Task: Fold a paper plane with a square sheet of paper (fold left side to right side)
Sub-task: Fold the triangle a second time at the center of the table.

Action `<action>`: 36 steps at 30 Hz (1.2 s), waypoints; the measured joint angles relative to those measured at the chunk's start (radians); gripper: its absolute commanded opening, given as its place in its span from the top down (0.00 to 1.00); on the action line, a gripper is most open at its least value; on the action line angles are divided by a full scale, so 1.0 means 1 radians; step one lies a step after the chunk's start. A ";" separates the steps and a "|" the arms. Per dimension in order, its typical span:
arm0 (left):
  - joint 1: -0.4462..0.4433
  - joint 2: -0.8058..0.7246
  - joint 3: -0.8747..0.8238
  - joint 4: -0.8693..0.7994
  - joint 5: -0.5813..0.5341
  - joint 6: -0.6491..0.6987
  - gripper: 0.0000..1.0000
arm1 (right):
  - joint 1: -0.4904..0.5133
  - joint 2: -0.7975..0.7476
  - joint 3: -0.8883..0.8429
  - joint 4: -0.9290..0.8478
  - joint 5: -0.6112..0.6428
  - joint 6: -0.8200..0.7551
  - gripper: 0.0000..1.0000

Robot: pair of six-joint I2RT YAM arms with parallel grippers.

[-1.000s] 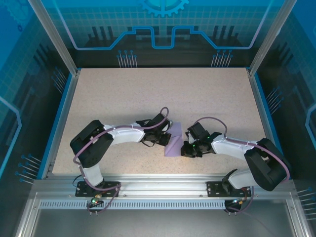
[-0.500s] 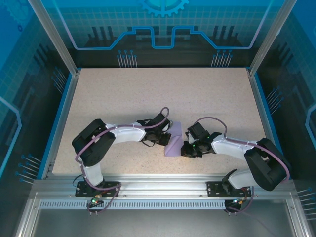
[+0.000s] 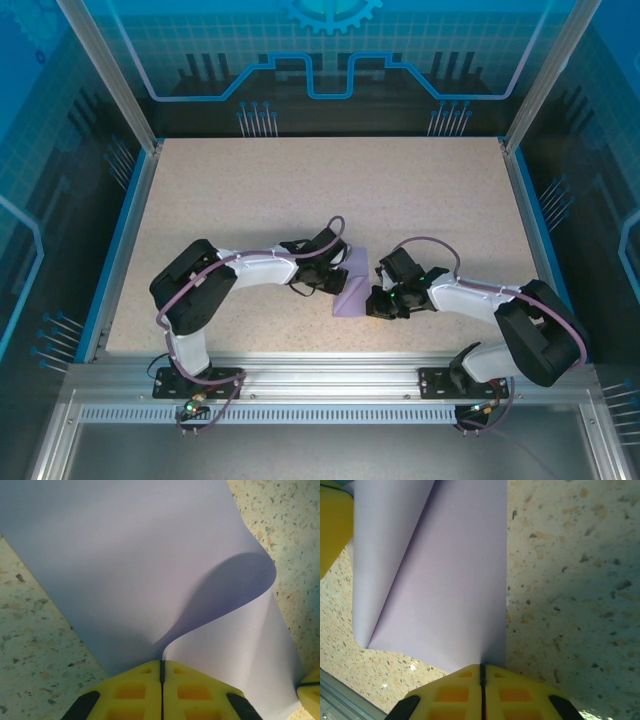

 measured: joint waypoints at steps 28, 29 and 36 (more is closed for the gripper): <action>0.000 0.007 0.008 -0.010 0.010 0.000 0.92 | -0.085 -0.106 -0.031 0.235 -0.109 0.039 0.98; 0.000 0.007 0.008 -0.010 0.010 0.000 0.92 | -0.086 -0.090 -0.031 0.264 -0.116 0.047 0.98; 0.000 0.007 0.008 -0.011 0.011 0.003 0.92 | -0.085 0.037 0.000 0.369 -0.139 0.073 0.99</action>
